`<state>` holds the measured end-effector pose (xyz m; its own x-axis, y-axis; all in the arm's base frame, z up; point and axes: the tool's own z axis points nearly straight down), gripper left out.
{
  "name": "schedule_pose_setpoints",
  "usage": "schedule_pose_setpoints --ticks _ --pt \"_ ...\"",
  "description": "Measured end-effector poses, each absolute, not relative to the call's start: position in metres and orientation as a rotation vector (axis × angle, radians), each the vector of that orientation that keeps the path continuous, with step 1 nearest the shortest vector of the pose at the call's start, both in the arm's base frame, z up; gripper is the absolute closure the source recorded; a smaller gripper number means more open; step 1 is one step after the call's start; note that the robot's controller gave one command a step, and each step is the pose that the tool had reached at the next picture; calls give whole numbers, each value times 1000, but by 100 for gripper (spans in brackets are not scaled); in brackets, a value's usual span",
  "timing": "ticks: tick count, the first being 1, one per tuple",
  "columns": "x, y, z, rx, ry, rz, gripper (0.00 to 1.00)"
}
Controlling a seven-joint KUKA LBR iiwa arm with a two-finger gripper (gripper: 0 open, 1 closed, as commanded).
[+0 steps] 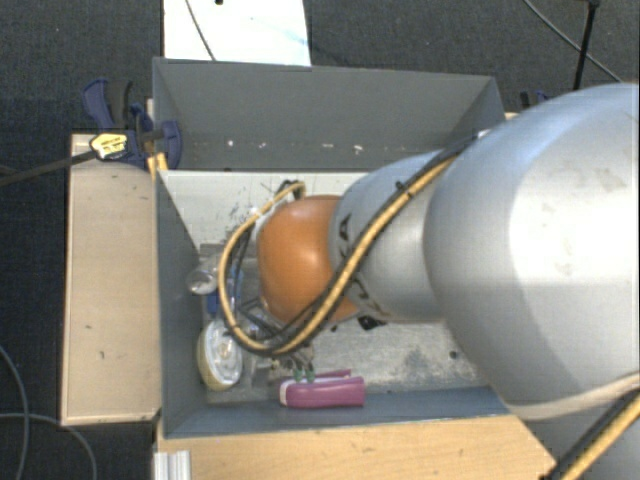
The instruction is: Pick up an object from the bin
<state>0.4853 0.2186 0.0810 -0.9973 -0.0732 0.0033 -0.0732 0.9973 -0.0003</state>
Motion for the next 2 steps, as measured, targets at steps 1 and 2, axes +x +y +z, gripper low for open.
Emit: schedule_pose_setpoints --ticks 1,2 --pt "500 232 136 -210 -3141 -5 100" --pt "494 243 134 450 -3111 -1 100"
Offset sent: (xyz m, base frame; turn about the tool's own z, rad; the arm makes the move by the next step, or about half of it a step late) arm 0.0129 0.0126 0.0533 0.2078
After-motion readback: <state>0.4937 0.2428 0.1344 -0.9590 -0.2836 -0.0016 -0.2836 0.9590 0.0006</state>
